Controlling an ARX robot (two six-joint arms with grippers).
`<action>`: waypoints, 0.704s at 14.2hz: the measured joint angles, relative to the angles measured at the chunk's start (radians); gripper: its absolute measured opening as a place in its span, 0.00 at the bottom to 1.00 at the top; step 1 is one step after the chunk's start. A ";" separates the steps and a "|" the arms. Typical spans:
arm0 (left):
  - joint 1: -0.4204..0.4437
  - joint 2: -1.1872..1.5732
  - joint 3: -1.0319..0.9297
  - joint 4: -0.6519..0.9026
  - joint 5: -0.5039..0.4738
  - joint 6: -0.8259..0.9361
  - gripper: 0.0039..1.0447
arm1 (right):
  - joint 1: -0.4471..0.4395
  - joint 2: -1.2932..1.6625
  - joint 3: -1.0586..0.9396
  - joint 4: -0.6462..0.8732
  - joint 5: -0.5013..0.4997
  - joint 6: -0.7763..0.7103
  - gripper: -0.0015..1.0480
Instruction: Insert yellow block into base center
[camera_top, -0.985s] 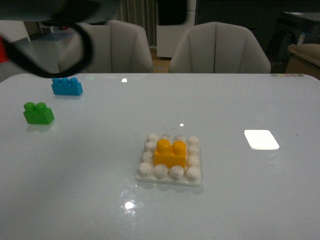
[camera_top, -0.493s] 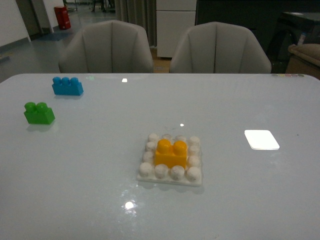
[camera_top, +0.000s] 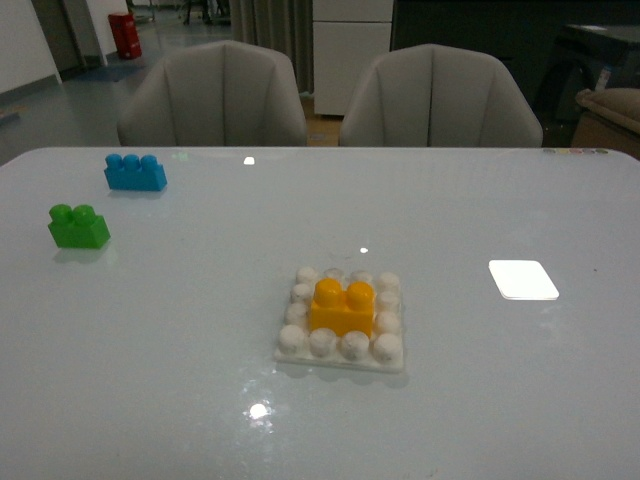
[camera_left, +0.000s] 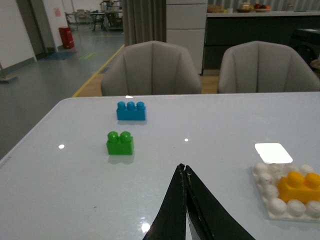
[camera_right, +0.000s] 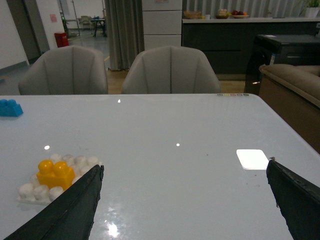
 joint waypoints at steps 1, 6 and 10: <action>0.045 -0.035 -0.015 -0.022 0.017 0.000 0.01 | 0.000 0.000 0.000 0.000 0.000 0.000 0.94; 0.042 -0.176 -0.073 -0.105 0.029 0.000 0.01 | 0.000 0.000 0.000 0.000 0.000 0.000 0.94; 0.042 -0.296 -0.073 -0.206 0.030 0.000 0.01 | 0.000 0.000 0.000 0.000 0.000 0.000 0.94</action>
